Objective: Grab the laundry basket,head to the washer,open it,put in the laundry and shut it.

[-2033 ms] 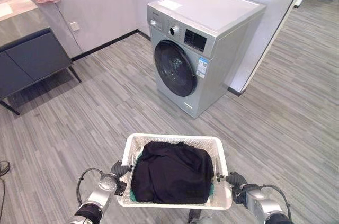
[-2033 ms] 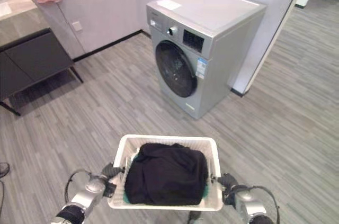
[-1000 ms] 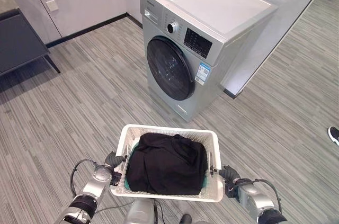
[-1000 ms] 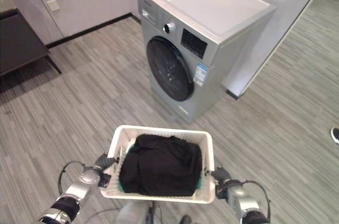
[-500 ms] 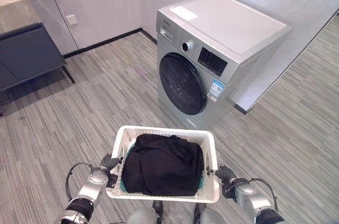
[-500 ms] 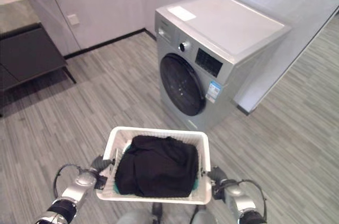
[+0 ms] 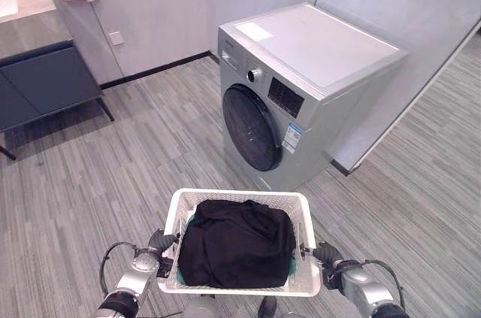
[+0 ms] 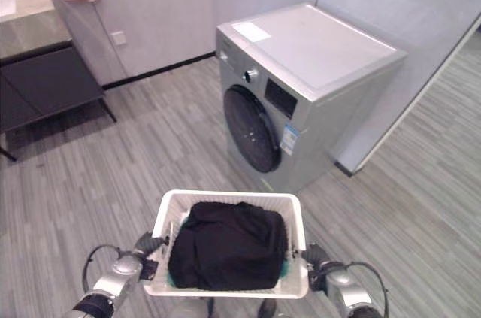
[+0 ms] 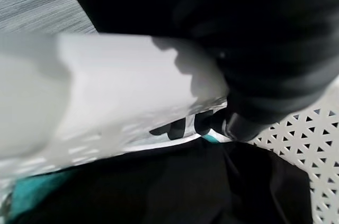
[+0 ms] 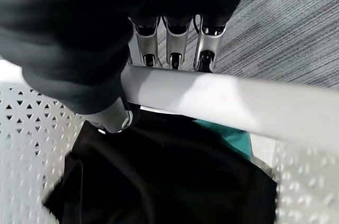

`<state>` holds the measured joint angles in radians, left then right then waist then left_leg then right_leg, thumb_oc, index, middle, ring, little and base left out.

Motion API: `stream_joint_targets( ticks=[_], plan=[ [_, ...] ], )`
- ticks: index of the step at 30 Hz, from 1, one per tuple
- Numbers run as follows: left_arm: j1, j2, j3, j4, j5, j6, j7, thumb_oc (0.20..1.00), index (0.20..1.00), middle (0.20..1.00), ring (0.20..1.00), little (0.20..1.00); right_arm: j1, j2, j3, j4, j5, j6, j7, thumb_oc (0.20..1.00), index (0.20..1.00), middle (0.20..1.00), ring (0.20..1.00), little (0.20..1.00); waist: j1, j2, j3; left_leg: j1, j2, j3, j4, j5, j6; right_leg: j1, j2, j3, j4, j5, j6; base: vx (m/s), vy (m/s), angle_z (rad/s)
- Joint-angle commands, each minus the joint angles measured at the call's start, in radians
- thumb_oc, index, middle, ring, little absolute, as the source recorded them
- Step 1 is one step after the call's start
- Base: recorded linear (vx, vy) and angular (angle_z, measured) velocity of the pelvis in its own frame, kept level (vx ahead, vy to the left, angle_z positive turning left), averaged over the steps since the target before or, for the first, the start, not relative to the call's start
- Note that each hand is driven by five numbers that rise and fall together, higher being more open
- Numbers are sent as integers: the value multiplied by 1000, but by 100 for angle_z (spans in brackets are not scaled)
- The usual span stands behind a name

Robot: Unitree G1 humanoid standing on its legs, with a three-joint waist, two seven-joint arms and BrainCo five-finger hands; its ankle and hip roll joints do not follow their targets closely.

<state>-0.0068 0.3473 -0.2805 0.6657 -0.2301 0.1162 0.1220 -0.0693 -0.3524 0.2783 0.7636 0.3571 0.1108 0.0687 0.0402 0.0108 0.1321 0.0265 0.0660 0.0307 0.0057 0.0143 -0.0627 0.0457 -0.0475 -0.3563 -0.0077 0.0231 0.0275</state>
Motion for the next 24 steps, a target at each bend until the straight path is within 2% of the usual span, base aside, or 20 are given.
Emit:
stream_joint_targets(
  ticks=[1,10,13,15,21,24],
  plan=[
    [0,-42,91,-131,-181,-54,-70,200,200,200,200,200,-21,-35,-61,13,60,-37,5,200,200,200,200,200,-21,-28,-24,-49,-97,-9,53,-35,44,-33,-31,107,24,-48,46,40,58,-13],
    [20,-22,106,-110,-150,-44,-84,200,200,200,200,200,10,-24,-38,-25,13,-20,28,200,200,200,200,200,-8,-29,-36,-6,-84,22,10,-35,58,-17,-34,128,16,-45,58,41,25,-19],
    [34,9,112,-150,-75,-34,-96,200,200,200,200,200,33,-45,-41,-122,-5,-20,40,200,200,200,200,200,-12,-35,-35,-3,-80,23,12,-40,55,-15,-29,132,13,-50,57,29,-52,-2],
    [43,27,124,-171,-37,-27,-117,200,200,200,200,200,55,-63,-56,-167,11,-22,62,200,200,200,200,200,-18,-39,-29,-6,-74,23,24,-46,49,-13,-25,133,16,-57,54,15,-110,0],
    [60,92,170,-234,-51,-22,-152,200,200,200,200,200,57,-115,-72,-307,34,-5,114,200,200,200,200,200,-26,-41,-22,-15,-57,26,58,-49,30,-5,-12,131,11,-63,47,8,-80,0],
    [46,123,174,-237,-68,-30,-170,200,200,200,200,200,32,-147,-50,-358,93,2,159,200,200,200,200,200,-27,-44,-24,-21,-50,22,66,-47,21,-4,-9,122,14,-69,44,-5,-51,0]
  ],
)
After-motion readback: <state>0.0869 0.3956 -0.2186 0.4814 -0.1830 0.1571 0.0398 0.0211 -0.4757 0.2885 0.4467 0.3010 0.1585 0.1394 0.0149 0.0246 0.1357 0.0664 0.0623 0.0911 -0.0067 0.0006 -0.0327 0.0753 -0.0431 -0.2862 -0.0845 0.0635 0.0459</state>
